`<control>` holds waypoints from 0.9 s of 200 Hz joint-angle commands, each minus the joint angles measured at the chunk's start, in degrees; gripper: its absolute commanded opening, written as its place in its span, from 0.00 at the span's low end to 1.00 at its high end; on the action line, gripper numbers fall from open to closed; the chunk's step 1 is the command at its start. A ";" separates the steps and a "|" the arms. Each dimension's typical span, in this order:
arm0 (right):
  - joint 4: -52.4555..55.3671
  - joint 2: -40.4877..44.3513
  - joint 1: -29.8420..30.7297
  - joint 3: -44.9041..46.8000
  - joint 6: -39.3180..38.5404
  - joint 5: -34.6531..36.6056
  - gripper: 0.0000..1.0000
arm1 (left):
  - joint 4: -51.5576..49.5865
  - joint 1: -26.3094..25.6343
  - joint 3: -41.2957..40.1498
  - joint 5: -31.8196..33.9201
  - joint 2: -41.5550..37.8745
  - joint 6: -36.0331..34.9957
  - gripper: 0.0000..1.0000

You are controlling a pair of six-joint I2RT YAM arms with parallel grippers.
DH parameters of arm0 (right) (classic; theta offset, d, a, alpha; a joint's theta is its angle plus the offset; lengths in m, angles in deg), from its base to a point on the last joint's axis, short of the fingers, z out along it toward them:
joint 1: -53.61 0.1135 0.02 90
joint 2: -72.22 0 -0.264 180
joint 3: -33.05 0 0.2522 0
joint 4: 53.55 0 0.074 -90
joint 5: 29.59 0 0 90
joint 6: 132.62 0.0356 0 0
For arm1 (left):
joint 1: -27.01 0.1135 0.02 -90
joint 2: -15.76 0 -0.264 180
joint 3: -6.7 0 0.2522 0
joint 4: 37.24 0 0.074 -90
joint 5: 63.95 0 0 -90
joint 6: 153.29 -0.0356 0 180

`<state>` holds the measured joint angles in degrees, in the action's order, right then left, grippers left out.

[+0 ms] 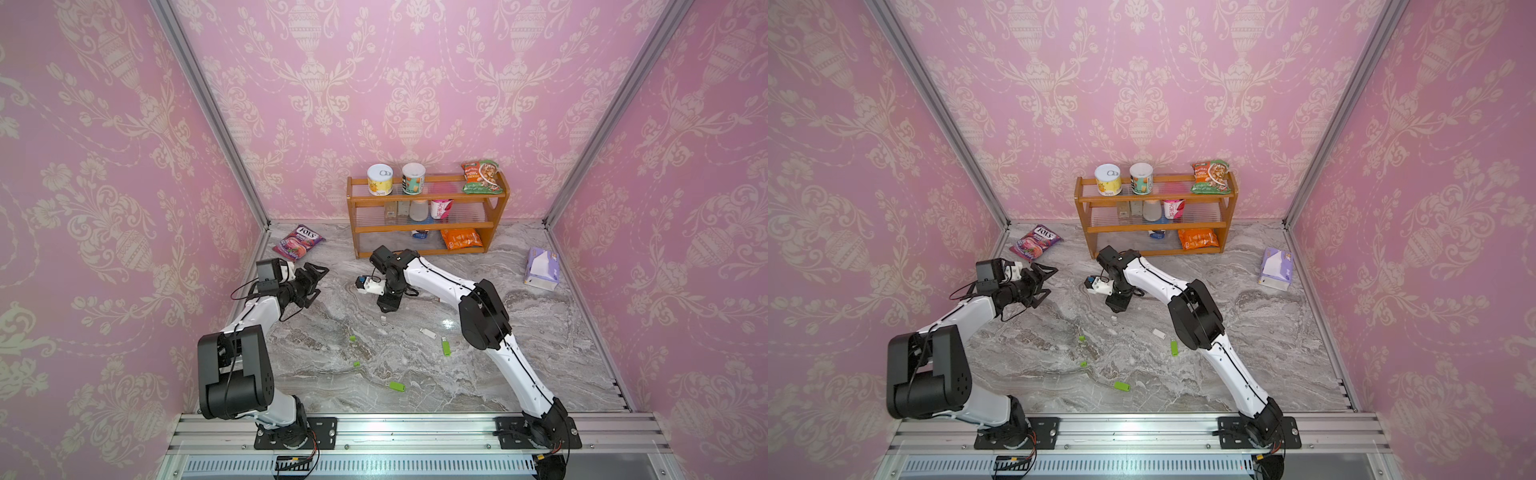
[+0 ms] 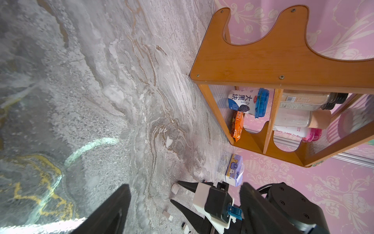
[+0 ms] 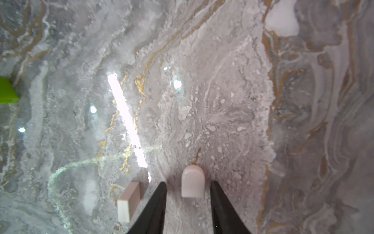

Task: Close the usb drive cover
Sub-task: Pick up the cover from the center of the board.

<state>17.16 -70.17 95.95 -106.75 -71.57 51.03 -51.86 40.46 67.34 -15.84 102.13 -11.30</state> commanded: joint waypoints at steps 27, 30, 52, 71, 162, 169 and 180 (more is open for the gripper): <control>2.75 -3.65 1.11 -0.53 1.17 0.67 0.36 | 0.25 0.30 -0.38 -0.47 0.25 -0.85 0.87; 2.78 -3.65 1.07 -0.45 1.11 0.81 0.36 | 0.25 0.30 -0.38 -0.47 0.29 -0.89 0.88; 3.01 -3.77 1.07 -0.26 1.17 2.20 0.34 | 0.25 0.33 -0.38 -0.47 0.40 -0.97 0.88; 3.17 -3.79 1.11 -0.34 1.13 2.92 0.32 | 0.25 0.23 -0.38 -0.47 0.61 -0.92 0.88; -0.87 -0.41 0.09 4.48 2.43 0.10 0.00 | 0.77 -1.89 -0.52 -1.94 2.15 -1.19 0.87; -2.24 0.73 -0.31 5.74 2.77 -1.32 0.00 | 0.86 -2.68 -0.32 -2.01 2.53 -1.10 0.87; -4.65 2.88 -0.98 8.24 3.49 -3.67 0.00 | 1.19 -4.00 0.04 -2.22 3.45 -1.06 0.86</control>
<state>14.54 -69.14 96.06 -104.39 -70.20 52.19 -51.73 38.99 67.31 -16.01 103.66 -11.30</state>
